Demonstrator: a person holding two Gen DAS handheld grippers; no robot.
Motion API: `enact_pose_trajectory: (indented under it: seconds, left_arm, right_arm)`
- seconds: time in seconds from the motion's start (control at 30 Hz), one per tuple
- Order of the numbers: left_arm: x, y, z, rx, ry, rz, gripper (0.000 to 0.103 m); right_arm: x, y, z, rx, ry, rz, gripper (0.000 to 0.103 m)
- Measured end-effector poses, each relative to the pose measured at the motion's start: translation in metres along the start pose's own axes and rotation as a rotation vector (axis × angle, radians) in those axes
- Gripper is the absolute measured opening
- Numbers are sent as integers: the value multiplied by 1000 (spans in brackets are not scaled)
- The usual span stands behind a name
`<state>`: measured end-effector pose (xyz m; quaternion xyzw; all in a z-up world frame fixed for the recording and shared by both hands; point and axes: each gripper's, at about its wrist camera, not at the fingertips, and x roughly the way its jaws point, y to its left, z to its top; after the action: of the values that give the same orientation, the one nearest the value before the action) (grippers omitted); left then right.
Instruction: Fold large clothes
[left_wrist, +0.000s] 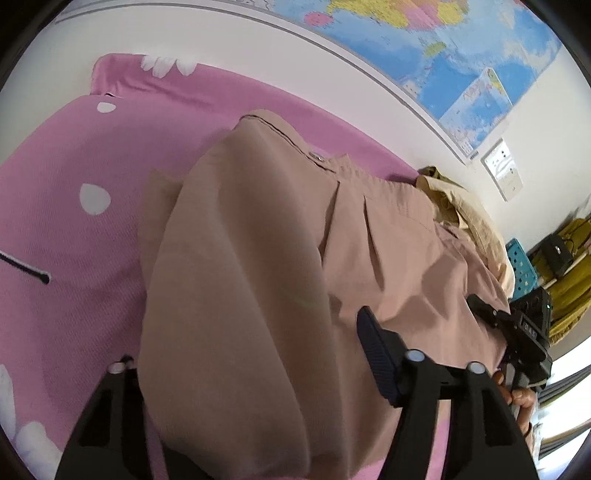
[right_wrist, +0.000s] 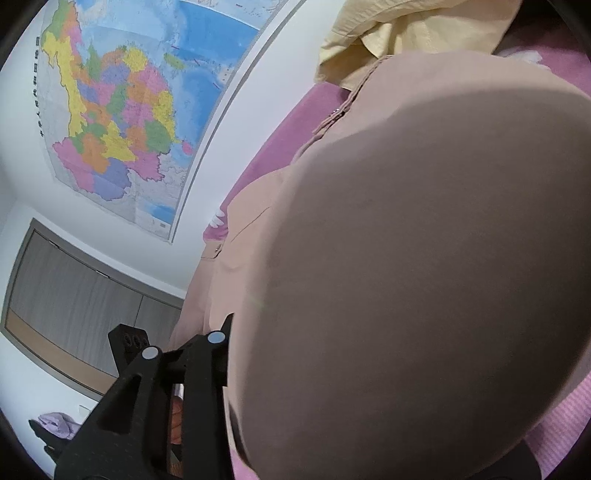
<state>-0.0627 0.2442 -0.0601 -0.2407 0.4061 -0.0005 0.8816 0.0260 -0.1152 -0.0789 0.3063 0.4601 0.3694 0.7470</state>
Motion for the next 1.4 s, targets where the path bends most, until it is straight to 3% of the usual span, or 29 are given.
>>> enact_pose_trajectory:
  seconds: [0.03, 0.07, 0.1, 0.17, 0.4, 0.6, 0.8, 0.93, 1.0, 1.07, 1.2, 1.33, 1.4]
  left_arm:
    - [1, 0, 1, 0, 2, 18, 36]
    - [2, -1, 3, -1, 4, 22, 32]
    - [2, -1, 5, -9, 5, 22, 25]
    - [-2, -3, 10, -7, -1, 22, 20]
    - [-37, -12, 61, 40, -61, -13, 14]
    - [-77, 0, 128, 64, -162, 48, 14]
    - [-117, 33, 201, 55, -293, 218, 14]
    - [-139, 77, 238, 15, -412, 348, 14]
    - [-133, 111, 243, -12, -441, 443, 16]
    - [-109, 154, 240, -48, -388, 517, 16]
    - [-44, 240, 211, -187, -168, 615, 14]
    - [-42, 270, 187, -255, -181, 532, 23]
    - [-46, 271, 186, -244, -179, 525, 27]
  right_arm:
    - [2, 2, 1, -5, 1, 7, 40]
    - [2, 2, 1, -9, 4, 11, 34]
    - [4, 4, 3, -13, 7, 11, 22]
    - [3, 10, 7, -19, 9, 43, 15]
    - [-7, 80, 44, -143, -36, 124, 12]
    - [14, 147, 82, -251, -58, 186, 12]
    - [85, 230, 120, -358, -76, 293, 12]
    - [149, 265, 119, -425, -85, 360, 12]
    - [188, 266, 106, -439, -32, 370, 12]
    - [245, 252, 77, -438, 90, 319, 12]
    - [318, 196, 27, -322, 350, 199, 21]
    - [306, 165, 24, -256, 393, 210, 41]
    - [284, 158, 31, -271, 368, 203, 61]
